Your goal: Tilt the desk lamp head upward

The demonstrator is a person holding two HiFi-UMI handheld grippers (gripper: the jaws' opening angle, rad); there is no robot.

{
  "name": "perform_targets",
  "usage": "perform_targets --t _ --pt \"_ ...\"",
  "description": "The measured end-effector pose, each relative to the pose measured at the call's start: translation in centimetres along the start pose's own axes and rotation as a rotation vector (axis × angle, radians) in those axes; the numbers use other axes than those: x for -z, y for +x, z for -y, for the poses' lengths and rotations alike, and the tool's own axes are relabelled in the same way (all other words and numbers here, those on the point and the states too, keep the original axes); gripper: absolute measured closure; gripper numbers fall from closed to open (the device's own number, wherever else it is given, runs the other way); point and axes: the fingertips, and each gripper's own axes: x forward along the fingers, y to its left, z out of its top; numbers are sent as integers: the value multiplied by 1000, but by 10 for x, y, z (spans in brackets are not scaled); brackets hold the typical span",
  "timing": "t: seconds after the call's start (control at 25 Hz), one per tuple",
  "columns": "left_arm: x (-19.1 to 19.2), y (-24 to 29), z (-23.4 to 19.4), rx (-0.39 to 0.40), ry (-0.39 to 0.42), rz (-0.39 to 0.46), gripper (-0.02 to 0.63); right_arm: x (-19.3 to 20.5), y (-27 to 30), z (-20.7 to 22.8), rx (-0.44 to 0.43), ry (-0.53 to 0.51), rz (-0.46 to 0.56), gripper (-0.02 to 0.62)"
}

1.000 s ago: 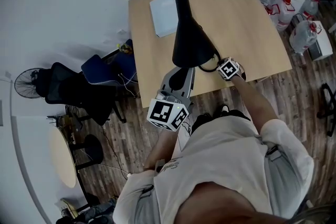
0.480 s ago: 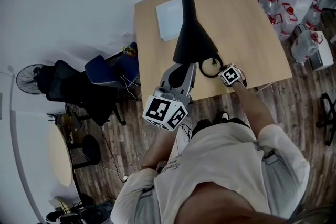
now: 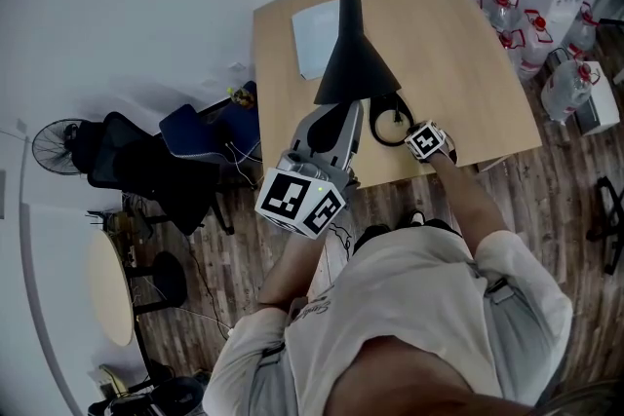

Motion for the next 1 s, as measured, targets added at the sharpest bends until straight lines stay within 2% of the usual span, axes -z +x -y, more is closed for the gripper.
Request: perform_targets --t 0.16,0.4,0.72,1.0 --pt "-16 3 -1 2 22 22 591 -2 0 1 3 -30 -11 600" --pt "-29 7 -2 27 5 50 591 -2 2 -1 -9 -53 -26 600" --pt "-41 8 0 40 57 58 591 0 2 1 -10 -40 -44 600" --pt "-43 8 -2 41 41 60 591 -1 2 -3 -19 -34 -39 600"
